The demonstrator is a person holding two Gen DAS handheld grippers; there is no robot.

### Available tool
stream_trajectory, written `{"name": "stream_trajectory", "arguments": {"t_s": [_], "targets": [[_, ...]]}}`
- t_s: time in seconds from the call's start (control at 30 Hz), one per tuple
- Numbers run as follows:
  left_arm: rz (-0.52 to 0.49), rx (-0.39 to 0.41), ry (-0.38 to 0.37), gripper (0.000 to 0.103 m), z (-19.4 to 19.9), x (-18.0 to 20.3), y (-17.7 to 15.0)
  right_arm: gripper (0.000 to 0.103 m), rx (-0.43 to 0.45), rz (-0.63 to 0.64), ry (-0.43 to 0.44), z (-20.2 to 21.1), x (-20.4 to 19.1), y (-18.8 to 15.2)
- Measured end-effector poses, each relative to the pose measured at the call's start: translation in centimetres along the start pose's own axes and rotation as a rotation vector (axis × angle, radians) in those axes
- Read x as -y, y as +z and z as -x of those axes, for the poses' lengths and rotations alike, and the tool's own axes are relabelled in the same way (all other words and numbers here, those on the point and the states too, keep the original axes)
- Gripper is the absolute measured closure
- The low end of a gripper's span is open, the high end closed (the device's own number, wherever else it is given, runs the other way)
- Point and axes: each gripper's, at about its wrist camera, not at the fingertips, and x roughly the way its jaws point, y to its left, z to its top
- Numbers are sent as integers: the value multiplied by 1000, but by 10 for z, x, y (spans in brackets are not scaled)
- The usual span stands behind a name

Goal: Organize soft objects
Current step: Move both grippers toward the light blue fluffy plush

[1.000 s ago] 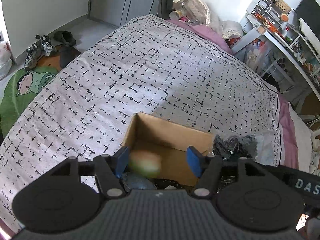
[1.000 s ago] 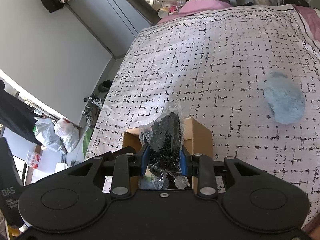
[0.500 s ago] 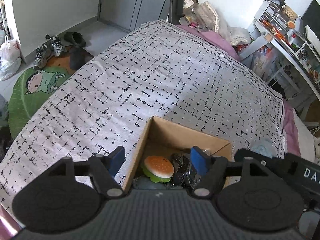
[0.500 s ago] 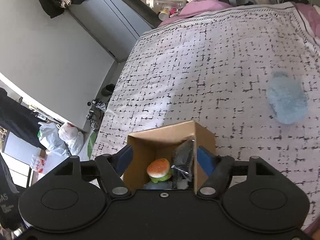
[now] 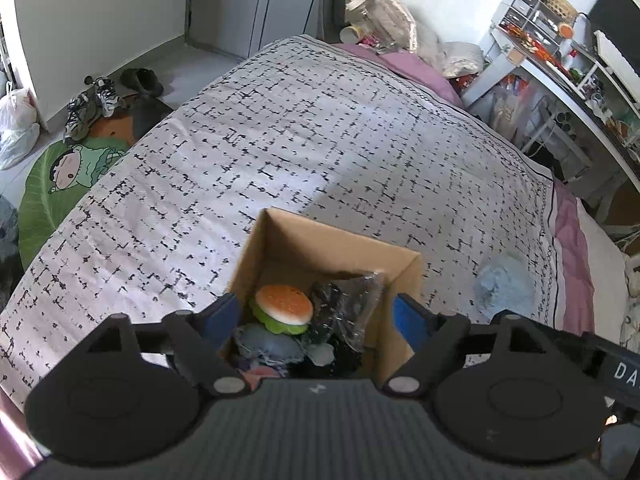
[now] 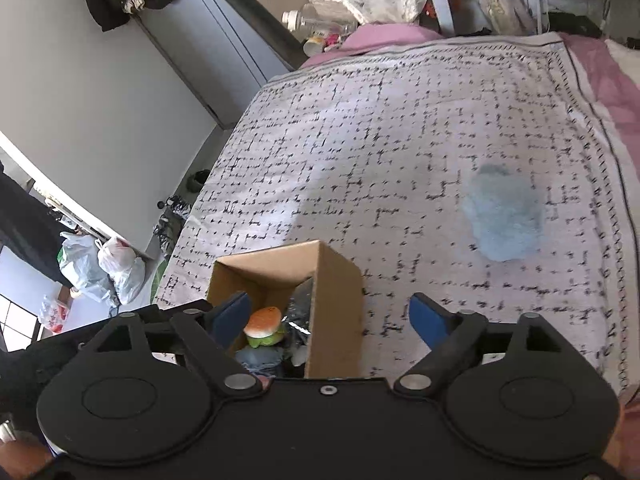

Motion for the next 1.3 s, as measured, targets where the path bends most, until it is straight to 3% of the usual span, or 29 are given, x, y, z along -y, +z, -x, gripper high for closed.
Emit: {"name": "stream_trajectory", "arguments": {"t_s": [0.2, 0.57, 0.7, 1.3], "targets": [[-14, 19, -20, 1, 8, 21, -4, 12, 20, -6, -7, 14, 23, 1], [9, 74, -50, 1, 14, 59, -12, 6, 76, -43, -15, 32, 67, 11], [-36, 83, -38, 0, 12, 77, -14, 6, 91, -85, -11, 34, 89, 15], [-93, 51, 18, 1, -22, 145, -12, 10, 90, -283, -1, 17, 175, 38]]}}
